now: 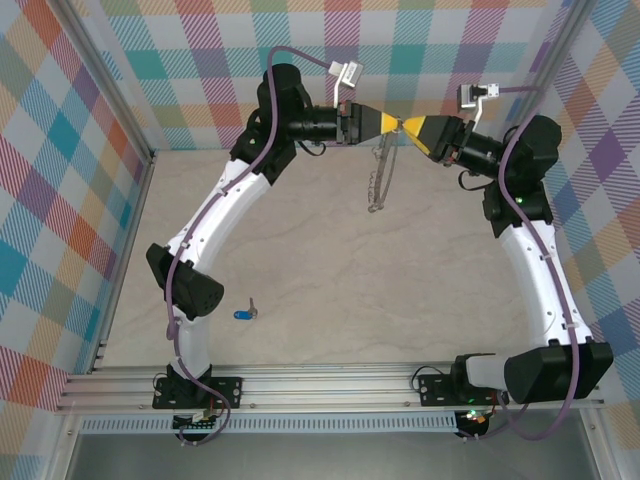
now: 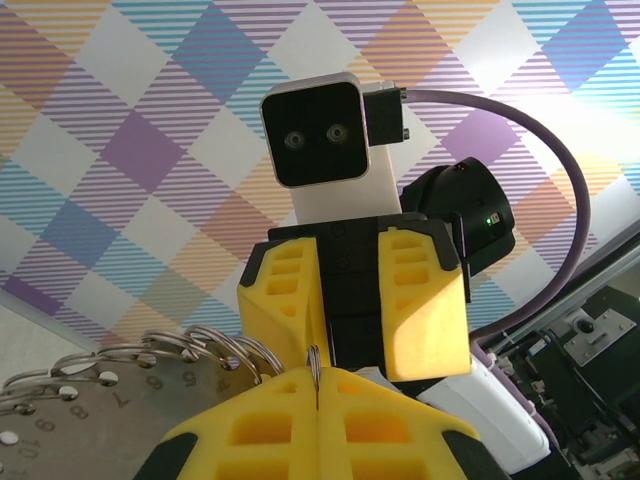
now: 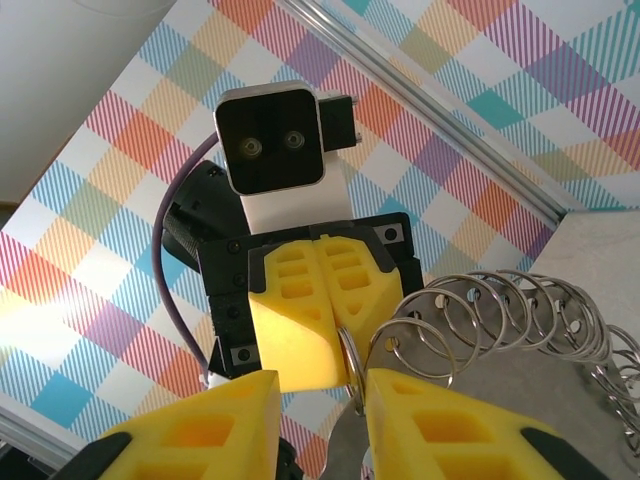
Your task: Put the keys on the keyring
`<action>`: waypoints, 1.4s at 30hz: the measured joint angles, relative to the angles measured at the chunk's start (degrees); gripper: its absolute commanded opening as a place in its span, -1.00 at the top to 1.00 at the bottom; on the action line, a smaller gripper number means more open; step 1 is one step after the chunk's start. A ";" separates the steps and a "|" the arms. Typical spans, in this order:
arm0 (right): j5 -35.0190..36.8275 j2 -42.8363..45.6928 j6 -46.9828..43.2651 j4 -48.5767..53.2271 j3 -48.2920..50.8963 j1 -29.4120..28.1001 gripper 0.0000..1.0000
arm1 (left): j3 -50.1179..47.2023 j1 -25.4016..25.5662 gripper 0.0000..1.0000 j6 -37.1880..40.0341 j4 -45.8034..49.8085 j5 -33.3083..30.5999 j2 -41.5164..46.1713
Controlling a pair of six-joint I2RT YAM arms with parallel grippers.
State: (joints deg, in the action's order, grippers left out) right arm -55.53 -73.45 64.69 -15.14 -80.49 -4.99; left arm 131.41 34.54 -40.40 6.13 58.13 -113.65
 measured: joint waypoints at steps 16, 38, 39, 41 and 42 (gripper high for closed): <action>0.66 -1.25 -0.68 0.04 -0.22 -1.86 0.58 | 0.15 -0.20 1.00 -0.02 0.00 0.96 -0.13; 4.28 -1.09 -8.63 4.02 -3.10 -1.86 1.00 | -8.17 -1.33 0.09 0.57 -0.50 -13.77 6.03; 4.68 -1.03 -8.63 3.48 -3.72 -1.86 1.00 | -8.85 -1.33 0.11 -0.61 -2.16 -14.29 6.62; 5.40 -0.83 -8.61 2.14 -4.59 -1.86 1.00 | -9.99 -1.31 0.18 -3.08 -5.70 -14.95 7.41; 5.70 -0.68 -8.59 1.31 -4.92 -1.86 1.00 | -10.45 -1.31 0.23 -4.46 -7.54 -15.23 7.67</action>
State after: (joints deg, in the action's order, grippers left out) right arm -49.82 -74.13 56.10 -13.82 -85.41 -6.85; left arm 120.97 33.23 -44.86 -1.41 42.89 -105.97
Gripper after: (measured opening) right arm 0.044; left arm 0.419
